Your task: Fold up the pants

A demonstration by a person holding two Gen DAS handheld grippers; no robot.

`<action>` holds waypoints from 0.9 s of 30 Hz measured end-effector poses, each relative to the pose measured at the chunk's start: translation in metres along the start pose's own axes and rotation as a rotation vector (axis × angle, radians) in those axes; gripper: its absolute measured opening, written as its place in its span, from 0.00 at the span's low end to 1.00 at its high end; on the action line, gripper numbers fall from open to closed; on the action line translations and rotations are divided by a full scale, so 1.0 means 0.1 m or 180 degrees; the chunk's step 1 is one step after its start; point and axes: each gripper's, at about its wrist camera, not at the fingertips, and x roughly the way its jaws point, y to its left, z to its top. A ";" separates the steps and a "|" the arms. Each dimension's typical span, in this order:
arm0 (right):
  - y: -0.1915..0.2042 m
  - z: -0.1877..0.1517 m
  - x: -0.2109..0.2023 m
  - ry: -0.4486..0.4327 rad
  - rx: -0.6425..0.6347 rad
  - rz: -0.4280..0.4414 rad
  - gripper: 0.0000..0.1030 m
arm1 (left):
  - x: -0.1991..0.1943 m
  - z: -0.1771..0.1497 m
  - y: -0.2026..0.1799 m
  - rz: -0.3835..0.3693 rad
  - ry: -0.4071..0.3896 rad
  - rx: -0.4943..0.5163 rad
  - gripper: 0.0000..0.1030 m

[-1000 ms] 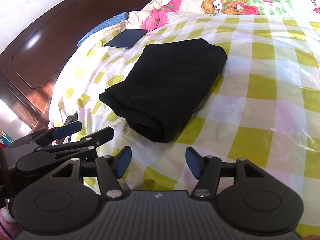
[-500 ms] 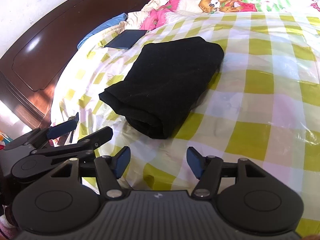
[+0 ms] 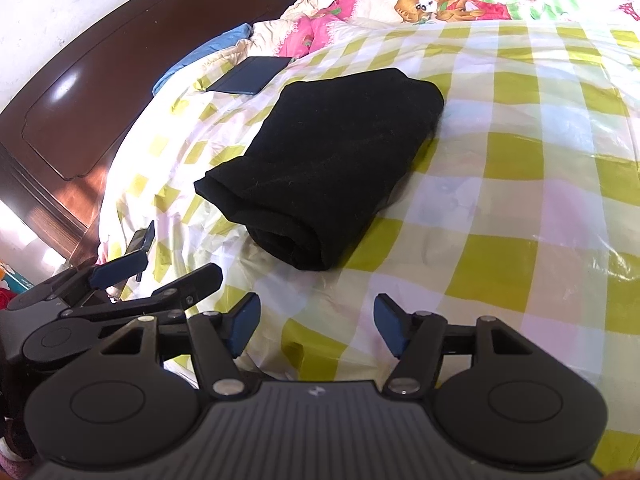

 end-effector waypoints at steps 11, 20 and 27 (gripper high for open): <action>-0.01 -0.06 0.00 0.0016 -0.0061 -0.0151 0.62 | -0.01 -0.08 0.03 -0.0038 0.0024 -0.0144 1.00; -0.06 -0.10 -0.02 0.0017 -0.0012 -0.0112 0.62 | -0.07 -0.10 0.00 0.0035 0.0052 -0.0115 1.00; -0.06 -0.10 -0.03 0.0011 -0.0005 -0.0104 0.62 | -0.09 -0.10 -0.02 0.0059 0.0037 -0.0098 1.00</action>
